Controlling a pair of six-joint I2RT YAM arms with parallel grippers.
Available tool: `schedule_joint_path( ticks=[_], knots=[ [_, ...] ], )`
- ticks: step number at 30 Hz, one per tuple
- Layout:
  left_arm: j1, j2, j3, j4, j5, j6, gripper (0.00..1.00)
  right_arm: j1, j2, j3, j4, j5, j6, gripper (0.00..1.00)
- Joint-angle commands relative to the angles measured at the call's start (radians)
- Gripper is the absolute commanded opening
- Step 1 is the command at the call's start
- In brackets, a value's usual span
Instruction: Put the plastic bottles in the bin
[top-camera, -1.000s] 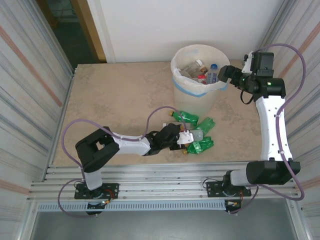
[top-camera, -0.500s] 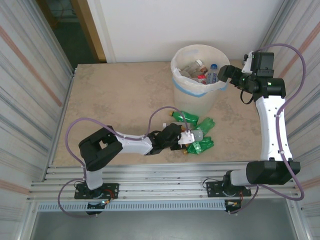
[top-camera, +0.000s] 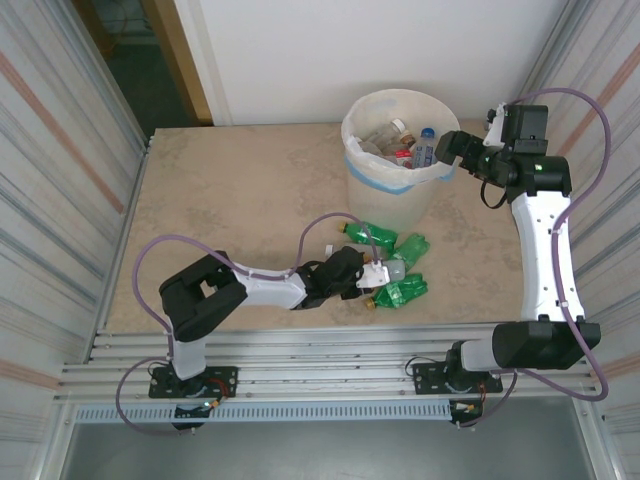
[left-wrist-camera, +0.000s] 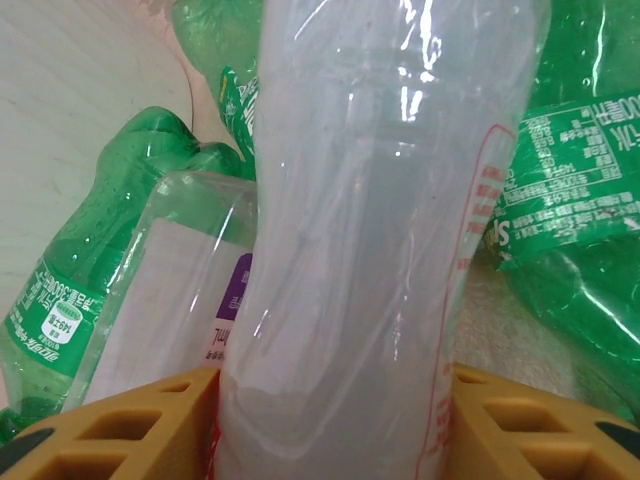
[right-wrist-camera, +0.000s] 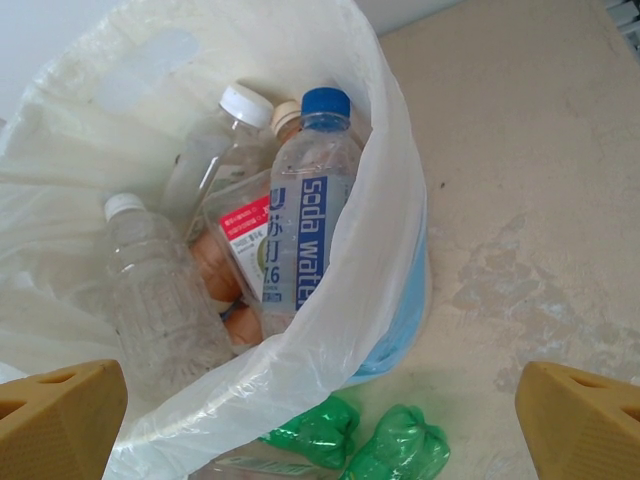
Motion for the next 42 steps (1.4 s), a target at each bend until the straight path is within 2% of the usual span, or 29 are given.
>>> schedule_joint_path(
  ticks=[1, 3, 13, 17, 22, 27, 31, 35, 42],
  knots=[
    [-0.013, -0.034, 0.021, -0.009, -0.027, 0.024, 0.51, -0.011, -0.033, -0.01, 0.012, -0.016, 0.025, 0.98],
    [-0.018, -0.045, 0.018, -0.009, -0.032, 0.027, 0.47, -0.011, -0.038, -0.01, 0.013, -0.018, 0.025, 0.98],
    [-0.036, -0.186, -0.023, 0.024, -0.046, -0.01, 0.42, -0.011, -0.071, -0.024, 0.037, -0.043, 0.019, 0.98],
    [-0.036, -0.271, -0.045, 0.043, -0.05, -0.05, 0.4, -0.012, -0.093, -0.042, 0.066, -0.095, 0.016, 0.98],
    [-0.029, -0.379, -0.056, 0.058, -0.066, -0.129, 0.4, -0.01, -0.126, -0.076, 0.142, -0.243, 0.009, 0.98],
    [0.041, -0.501, -0.045, 0.041, 0.012, -0.357, 0.4, -0.006, -0.154, -0.125, 0.261, -0.488, -0.001, 0.98],
    [0.086, -0.561, -0.023, 0.027, 0.041, -0.494, 0.39, 0.015, -0.183, -0.161, 0.357, -0.613, -0.002, 0.98],
    [0.103, -0.569, 0.032, -0.003, 0.029, -0.553, 0.39, 0.071, -0.2, -0.183, 0.419, -0.691, -0.017, 0.98],
    [0.112, -0.519, 0.118, 0.012, 0.001, -0.588, 0.39, 0.256, -0.174, -0.184, 0.408, -0.638, -0.1, 0.98]
  ],
)
